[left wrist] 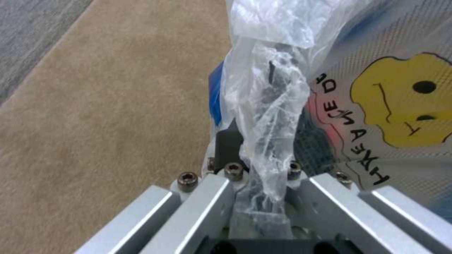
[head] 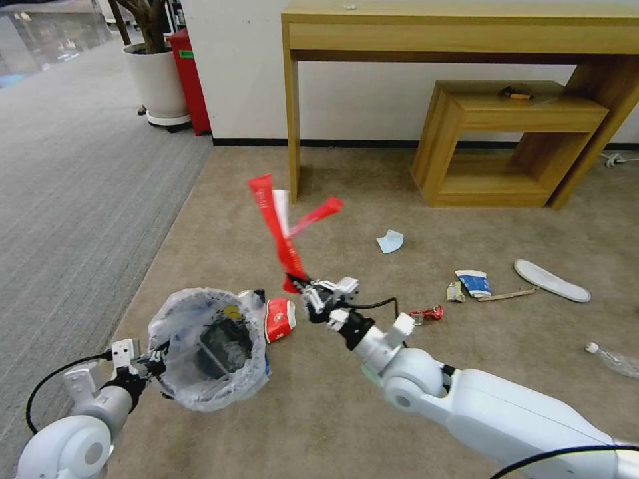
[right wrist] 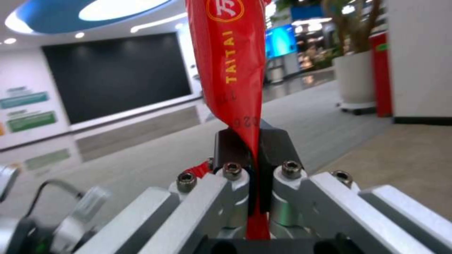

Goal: Pick up the trash bin and place the garbage on the floor into it.

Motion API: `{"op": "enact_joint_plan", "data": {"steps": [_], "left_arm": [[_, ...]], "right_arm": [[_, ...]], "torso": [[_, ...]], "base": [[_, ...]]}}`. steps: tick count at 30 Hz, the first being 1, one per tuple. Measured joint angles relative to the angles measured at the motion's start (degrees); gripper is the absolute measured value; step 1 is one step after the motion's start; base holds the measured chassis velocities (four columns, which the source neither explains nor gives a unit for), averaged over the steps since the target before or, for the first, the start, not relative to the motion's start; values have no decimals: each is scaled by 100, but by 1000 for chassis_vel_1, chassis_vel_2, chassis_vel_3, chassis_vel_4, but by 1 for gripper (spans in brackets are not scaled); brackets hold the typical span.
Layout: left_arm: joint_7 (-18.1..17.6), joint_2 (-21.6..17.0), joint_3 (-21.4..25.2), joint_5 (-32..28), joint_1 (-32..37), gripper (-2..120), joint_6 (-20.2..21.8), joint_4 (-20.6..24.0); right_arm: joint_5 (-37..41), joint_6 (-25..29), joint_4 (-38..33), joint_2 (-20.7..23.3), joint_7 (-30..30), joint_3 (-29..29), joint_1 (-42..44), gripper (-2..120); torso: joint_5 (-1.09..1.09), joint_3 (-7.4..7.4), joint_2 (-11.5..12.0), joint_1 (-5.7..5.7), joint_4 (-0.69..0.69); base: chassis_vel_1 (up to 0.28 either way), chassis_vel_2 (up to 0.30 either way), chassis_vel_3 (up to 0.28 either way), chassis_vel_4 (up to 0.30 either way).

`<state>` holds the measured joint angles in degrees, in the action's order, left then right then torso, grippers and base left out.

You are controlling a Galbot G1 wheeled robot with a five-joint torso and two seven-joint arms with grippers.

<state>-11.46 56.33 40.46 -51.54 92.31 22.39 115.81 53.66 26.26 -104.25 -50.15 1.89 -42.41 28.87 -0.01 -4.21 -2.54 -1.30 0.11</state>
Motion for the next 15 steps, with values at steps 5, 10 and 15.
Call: {"op": "enact_joint_plan", "data": {"steps": [5, 10, 15], "left_arm": [[64, -17, -66, 38, -62, 0, -41, -5], [61, -27, -161, 37, -133, 0, -43, -12], [32, -49, -164, 9, -145, 0, -51, -54]], "right_arm": [[12, 85, 203, -175, -139, -522, -290, 0], [29, 126, 353, -366, -166, -931, -574, 0], [69, 147, 441, -626, -150, -1478, -934, 0]], "torso": [[1, 0, 0, 0, 0], [1, 0, 0, 0, 0], [0, 0, 0, 0, 0]], "base": [[0, 0, 0, 0], [0, 0, 0, 0], [0, 0, 0, 0]]}}
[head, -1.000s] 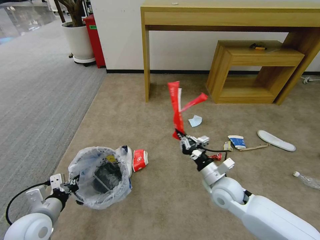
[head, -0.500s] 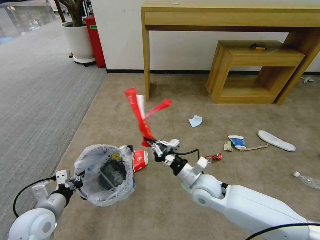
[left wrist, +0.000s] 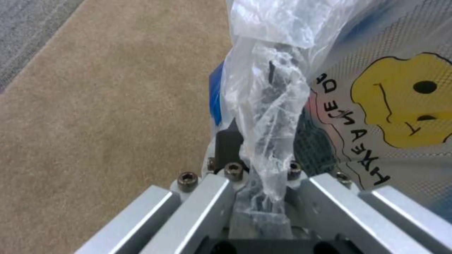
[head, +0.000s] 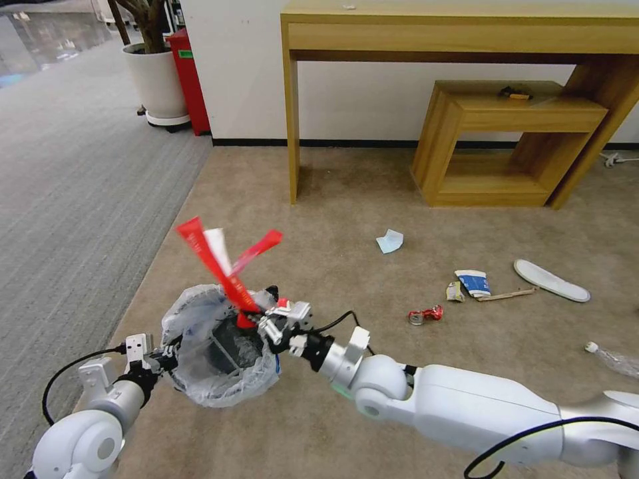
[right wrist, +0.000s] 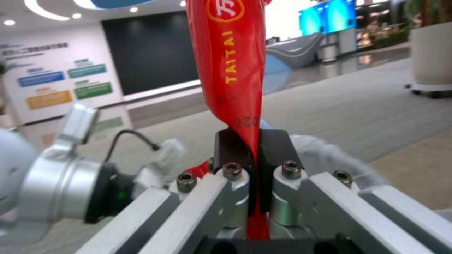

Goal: Pick up the trash bin and place the garbage on the floor into it.

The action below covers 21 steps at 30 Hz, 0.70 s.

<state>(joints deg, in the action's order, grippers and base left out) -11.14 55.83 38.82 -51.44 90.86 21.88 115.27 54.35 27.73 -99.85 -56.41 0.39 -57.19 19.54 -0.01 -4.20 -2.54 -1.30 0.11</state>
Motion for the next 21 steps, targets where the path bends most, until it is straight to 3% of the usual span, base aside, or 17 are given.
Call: {"op": "enact_joint_plan", "data": {"steps": [11, 21], "left_arm": [[-172, -10, 51, -167, -52, 0, 9, 15], [-243, 9, 139, -273, 46, 0, 51, 176]], "right_arm": [[39, 0, 142, -400, 94, -593, -359, 0], [-19, -7, 341, -643, 194, -715, -318, 0]], "torso": [[0, 0, 0, 0, 0], [0, 0, 0, 0, 0]], "base": [[0, 0, 0, 0], [0, 0, 0, 0]]}}
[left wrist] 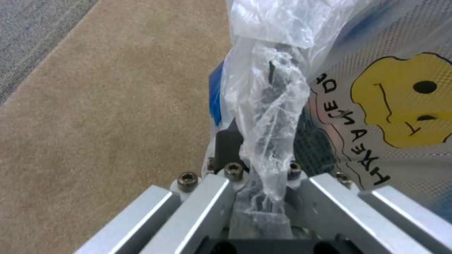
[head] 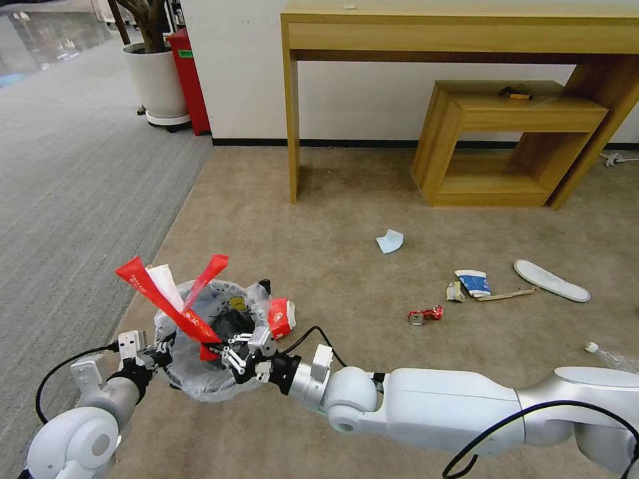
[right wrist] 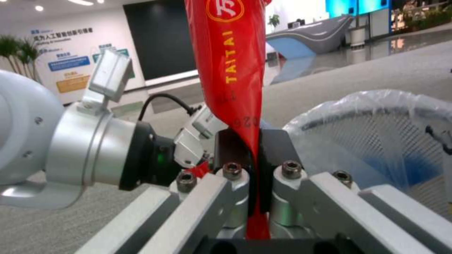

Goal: Pick up the trash bin and place the garbage on the floor into it.

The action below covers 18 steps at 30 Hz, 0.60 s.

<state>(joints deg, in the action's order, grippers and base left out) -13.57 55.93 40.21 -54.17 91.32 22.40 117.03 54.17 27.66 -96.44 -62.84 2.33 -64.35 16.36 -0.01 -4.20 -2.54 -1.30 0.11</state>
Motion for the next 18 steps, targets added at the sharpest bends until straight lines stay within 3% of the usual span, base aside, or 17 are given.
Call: {"op": "enact_joint_plan", "data": {"steps": [18], "left_arm": [[-24, 16, 33, -34, 31, 0, 26, -5]], "right_arm": [[-48, -51, 84, 100, 99, -6, 53, 0]], "torso": [[1, 0, 0, 0, 0]], "base": [[0, 0, 0, 0]]}}
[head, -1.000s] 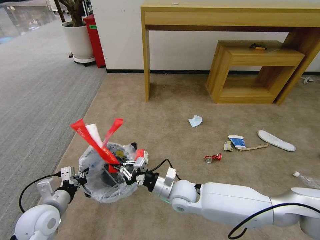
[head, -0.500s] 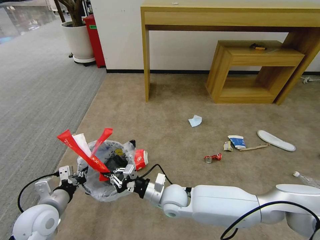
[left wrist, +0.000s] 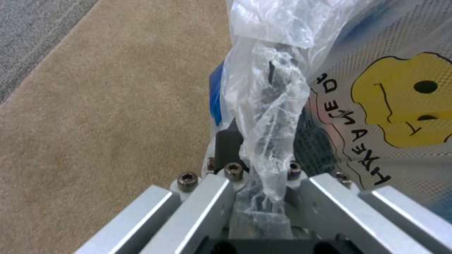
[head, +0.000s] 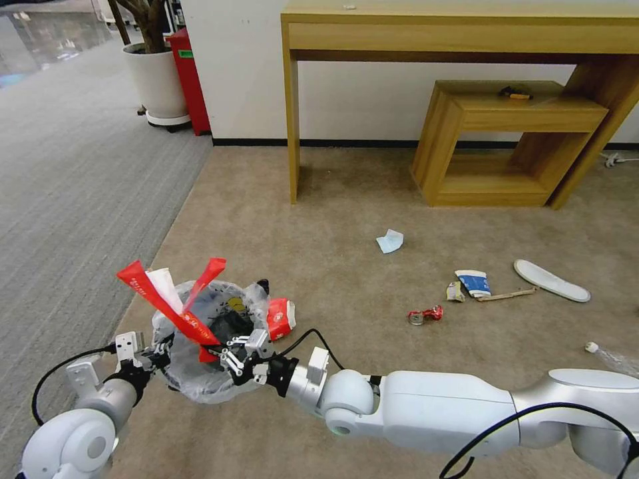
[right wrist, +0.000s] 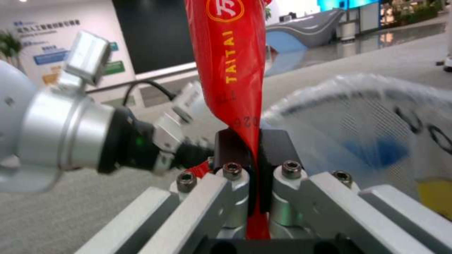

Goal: Pick up the trash bin and place the garbage on the floor into it.

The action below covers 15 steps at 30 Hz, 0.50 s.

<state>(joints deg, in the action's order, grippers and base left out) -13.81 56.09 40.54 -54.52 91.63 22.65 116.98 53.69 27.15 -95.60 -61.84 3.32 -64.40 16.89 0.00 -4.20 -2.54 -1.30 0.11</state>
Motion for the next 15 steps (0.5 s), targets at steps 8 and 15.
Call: {"op": "enact_joint_plan", "data": {"steps": [8, 15], "left_arm": [[24, 18, -83, 51, -2, 0, -4, -25], [21, 42, -141, 71, 13, 0, 1, 51]], "right_arm": [[-78, 39, 103, 268, -127, 76, -6, 0], [-142, 46, 272, 221, -126, 112, -109, 0]], "torso": [[0, 0, 0, 0, 0], [1, 0, 0, 0, 0]], "base": [[0, 0, 0, 0], [0, 0, 0, 0]]}}
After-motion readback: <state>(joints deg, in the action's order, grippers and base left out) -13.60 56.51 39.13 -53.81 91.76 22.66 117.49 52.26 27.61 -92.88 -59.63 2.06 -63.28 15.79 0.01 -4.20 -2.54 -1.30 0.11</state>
